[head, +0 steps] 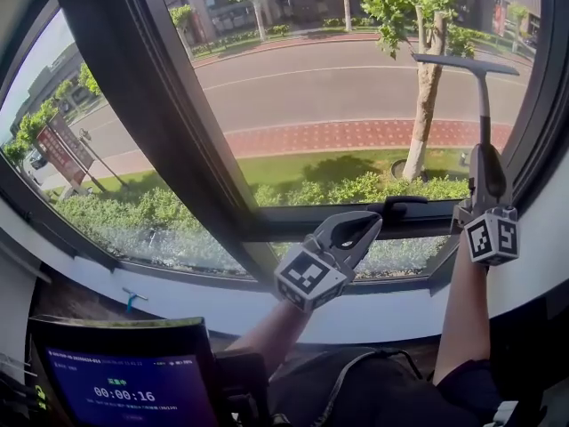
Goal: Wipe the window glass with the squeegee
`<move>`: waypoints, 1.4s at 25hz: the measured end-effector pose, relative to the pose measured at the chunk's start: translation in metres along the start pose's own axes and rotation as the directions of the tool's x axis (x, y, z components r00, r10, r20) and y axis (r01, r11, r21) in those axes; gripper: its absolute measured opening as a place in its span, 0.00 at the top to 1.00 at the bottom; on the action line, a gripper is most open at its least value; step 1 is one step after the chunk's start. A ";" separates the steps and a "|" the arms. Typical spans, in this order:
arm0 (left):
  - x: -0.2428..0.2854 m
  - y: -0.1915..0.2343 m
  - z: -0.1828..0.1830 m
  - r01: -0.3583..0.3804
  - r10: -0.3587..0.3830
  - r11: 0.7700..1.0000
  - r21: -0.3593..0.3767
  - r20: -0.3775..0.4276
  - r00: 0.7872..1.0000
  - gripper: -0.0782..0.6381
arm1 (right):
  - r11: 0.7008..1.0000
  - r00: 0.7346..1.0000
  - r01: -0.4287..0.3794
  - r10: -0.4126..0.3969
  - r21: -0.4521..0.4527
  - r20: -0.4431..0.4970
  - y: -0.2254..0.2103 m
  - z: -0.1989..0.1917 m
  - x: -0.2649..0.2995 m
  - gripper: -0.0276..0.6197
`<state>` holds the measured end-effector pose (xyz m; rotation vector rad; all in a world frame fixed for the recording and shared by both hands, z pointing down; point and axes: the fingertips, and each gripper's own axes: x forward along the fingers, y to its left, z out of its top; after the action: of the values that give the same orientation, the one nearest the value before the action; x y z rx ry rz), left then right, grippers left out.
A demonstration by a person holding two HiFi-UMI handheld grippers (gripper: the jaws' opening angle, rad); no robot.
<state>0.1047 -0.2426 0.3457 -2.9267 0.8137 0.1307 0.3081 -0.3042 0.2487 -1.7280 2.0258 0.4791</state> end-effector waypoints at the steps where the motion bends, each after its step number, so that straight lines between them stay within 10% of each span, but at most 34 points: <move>1: 0.000 -0.001 0.000 0.003 -0.003 1.000 -0.001 -0.001 1.000 0.89 | 1.000 1.000 0.002 -0.002 0.001 -0.007 0.000 -0.003 -0.003 0.81; 35: 0.012 -0.029 -0.016 0.063 -0.066 0.997 -0.041 -0.069 0.995 0.89 | 0.994 0.960 0.056 -0.028 0.093 -0.278 -0.001 -0.109 -0.113 0.80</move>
<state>0.1307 -0.2253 0.3621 -3.0056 0.7326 0.0383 0.3125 -0.2665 0.4011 -1.8574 2.1536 0.1233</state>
